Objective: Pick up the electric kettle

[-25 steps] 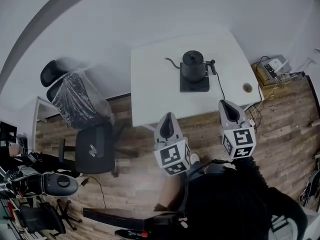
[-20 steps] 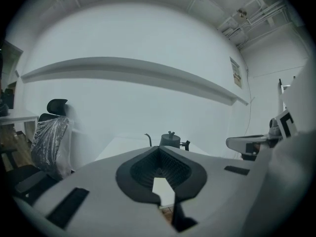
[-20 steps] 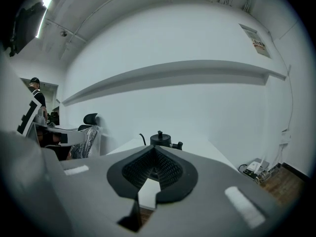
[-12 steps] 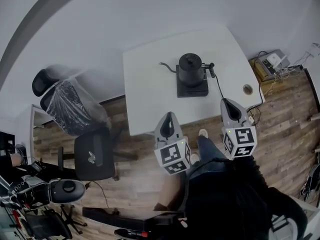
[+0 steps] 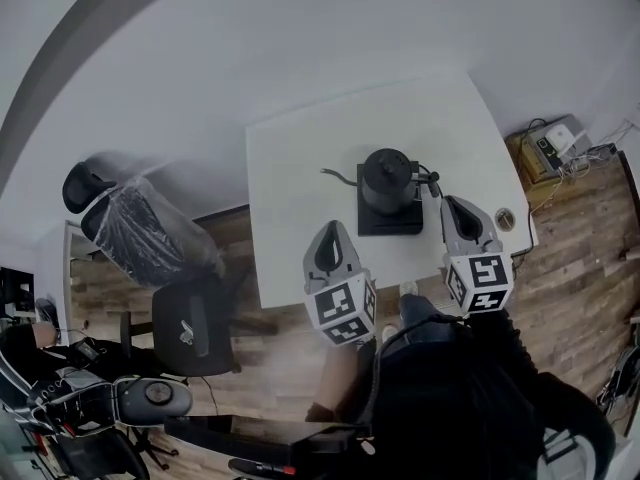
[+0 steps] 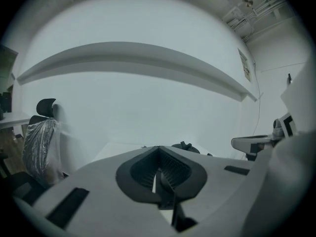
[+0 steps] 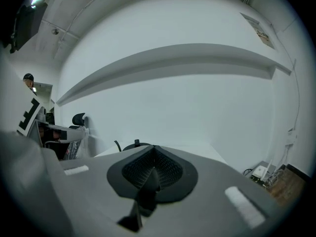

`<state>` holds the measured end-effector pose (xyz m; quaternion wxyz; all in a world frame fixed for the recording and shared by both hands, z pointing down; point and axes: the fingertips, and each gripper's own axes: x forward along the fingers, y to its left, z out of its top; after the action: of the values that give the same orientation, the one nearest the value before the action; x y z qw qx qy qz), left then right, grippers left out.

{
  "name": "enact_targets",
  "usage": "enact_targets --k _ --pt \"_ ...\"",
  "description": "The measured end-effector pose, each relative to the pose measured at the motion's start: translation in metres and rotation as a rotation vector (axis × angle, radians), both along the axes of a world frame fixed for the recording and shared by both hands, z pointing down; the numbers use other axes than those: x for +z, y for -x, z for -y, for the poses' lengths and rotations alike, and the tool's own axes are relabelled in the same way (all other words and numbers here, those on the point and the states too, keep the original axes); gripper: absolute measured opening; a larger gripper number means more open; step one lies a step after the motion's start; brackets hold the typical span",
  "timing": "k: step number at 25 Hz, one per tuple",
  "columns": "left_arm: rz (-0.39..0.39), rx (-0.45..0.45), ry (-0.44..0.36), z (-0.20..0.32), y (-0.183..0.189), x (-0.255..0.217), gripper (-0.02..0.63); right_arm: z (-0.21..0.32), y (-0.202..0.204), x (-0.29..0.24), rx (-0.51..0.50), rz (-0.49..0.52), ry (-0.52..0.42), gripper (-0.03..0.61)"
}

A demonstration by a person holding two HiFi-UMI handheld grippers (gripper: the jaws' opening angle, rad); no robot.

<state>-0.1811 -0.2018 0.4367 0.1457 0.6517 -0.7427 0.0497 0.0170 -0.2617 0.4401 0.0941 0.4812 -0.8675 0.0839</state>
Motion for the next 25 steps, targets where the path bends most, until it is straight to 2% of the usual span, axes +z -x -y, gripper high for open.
enact_targets --k 7,12,19,25 --pt "-0.002 0.008 0.012 0.046 -0.002 -0.002 0.000 0.047 0.000 -0.002 -0.002 -0.009 0.009 0.002" --pt "-0.001 -0.007 0.011 0.067 -0.019 -0.001 0.000 0.069 -0.016 0.000 -0.026 0.000 0.005 0.002" --pt "-0.063 -0.029 0.030 0.075 -0.001 0.011 0.000 0.080 -0.005 0.006 -0.043 -0.017 0.020 0.002" --pt "-0.058 -0.035 0.078 0.078 0.013 0.026 0.000 0.083 -0.007 0.014 -0.046 -0.041 0.033 0.003"
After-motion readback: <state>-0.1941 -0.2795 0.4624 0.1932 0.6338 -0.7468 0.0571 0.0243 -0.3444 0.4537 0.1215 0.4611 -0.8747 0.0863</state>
